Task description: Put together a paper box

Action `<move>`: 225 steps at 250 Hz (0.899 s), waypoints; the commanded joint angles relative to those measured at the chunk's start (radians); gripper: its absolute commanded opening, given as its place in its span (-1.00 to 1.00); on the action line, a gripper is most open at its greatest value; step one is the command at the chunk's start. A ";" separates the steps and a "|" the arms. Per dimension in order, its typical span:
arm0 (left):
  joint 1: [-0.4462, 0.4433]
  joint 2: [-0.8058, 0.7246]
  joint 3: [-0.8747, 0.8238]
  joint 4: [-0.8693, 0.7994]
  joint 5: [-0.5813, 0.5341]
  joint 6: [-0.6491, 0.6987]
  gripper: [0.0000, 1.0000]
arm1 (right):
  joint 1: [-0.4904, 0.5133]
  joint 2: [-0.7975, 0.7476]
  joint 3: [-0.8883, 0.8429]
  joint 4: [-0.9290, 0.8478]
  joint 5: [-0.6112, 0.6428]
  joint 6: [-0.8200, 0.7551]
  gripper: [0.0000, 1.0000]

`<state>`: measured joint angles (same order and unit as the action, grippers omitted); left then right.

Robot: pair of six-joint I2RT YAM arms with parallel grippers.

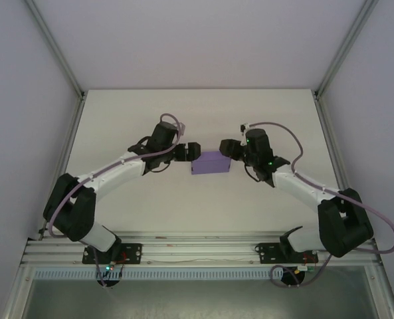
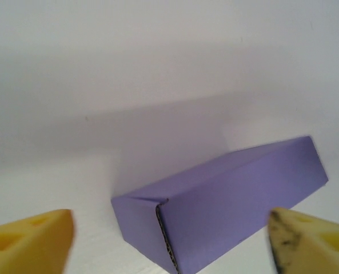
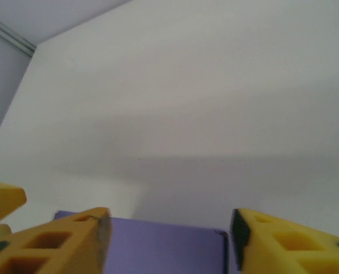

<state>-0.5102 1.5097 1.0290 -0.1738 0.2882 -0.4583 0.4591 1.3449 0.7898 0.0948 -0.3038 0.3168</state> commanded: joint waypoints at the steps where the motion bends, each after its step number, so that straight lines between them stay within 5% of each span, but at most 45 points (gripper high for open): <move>1: 0.003 -0.077 0.060 -0.088 -0.169 0.057 1.00 | 0.003 -0.028 0.077 -0.135 -0.026 -0.172 0.51; 20: 0.019 -0.098 0.074 -0.125 -0.256 0.063 1.00 | 0.004 -0.010 0.142 -0.234 -0.177 -0.405 1.00; 63: 0.113 -0.135 0.033 -0.175 -0.331 0.024 1.00 | 0.007 0.068 0.309 -0.612 -0.405 -1.091 0.99; 123: 0.199 -0.235 -0.115 -0.184 -0.398 -0.019 1.00 | 0.032 0.288 0.570 -1.004 -0.288 -1.527 0.99; 225: 0.244 -0.375 -0.210 -0.235 -0.484 -0.043 1.00 | 0.109 0.602 0.806 -1.010 0.017 -1.518 0.84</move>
<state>-0.2722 1.1603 0.8318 -0.3786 -0.1490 -0.4896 0.5438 1.8996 1.5543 -0.9062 -0.4141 -1.1889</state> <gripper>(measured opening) 0.998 0.948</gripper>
